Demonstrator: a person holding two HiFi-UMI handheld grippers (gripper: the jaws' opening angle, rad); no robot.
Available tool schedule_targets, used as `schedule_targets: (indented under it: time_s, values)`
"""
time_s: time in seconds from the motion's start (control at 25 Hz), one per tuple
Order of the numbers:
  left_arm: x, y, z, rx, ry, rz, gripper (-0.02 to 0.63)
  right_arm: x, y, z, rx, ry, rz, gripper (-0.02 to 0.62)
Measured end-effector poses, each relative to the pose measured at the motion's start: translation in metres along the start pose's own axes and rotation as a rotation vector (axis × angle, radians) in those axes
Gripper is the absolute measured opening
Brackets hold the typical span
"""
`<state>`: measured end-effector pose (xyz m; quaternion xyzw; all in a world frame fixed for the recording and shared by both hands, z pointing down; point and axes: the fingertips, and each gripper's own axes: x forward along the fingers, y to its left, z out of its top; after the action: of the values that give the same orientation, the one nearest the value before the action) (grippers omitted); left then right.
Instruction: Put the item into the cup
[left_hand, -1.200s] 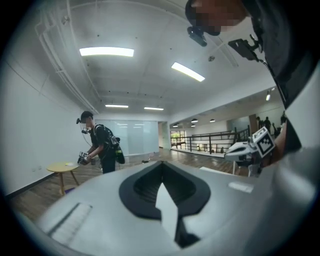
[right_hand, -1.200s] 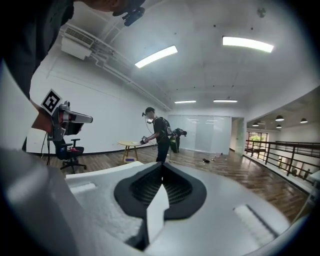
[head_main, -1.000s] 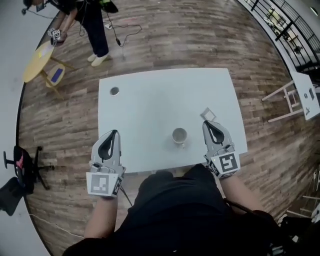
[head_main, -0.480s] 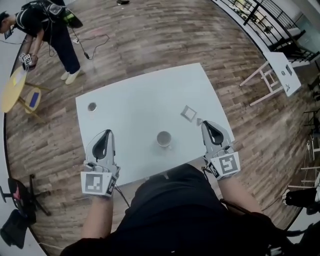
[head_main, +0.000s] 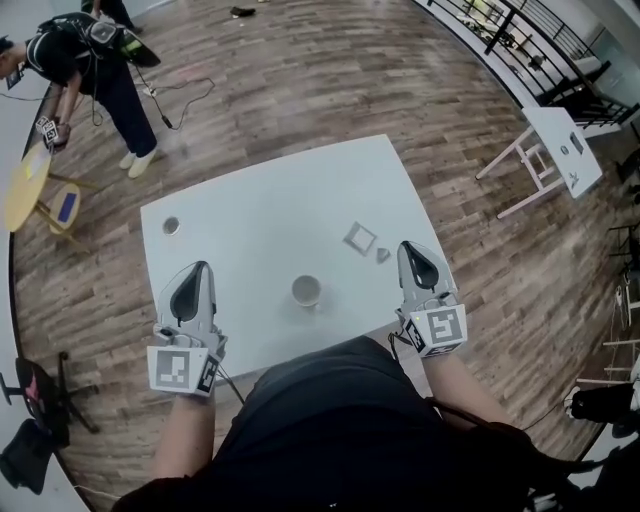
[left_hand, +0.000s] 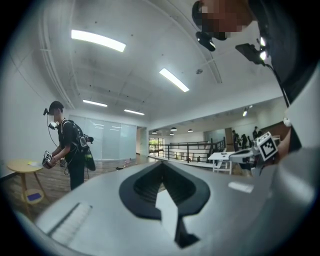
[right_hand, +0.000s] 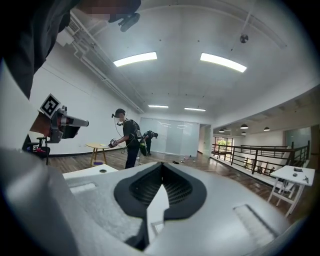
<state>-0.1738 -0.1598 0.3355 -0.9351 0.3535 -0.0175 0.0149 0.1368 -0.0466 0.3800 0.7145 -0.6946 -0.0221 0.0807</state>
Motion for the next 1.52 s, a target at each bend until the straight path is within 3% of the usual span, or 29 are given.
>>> schedule_targets:
  time_s: [0.52,1.52]
  values:
    - [0.027,-0.015,-0.003,0.01,0.055,0.006,-0.002,-0.002,-0.033,-0.033,0.059,0.054,-0.035,0.002]
    - [0.059,-0.05,-0.038,0.031,0.231,-0.071,-0.002,-0.004,-0.033,-0.122,0.145,0.232,-0.011,0.003]
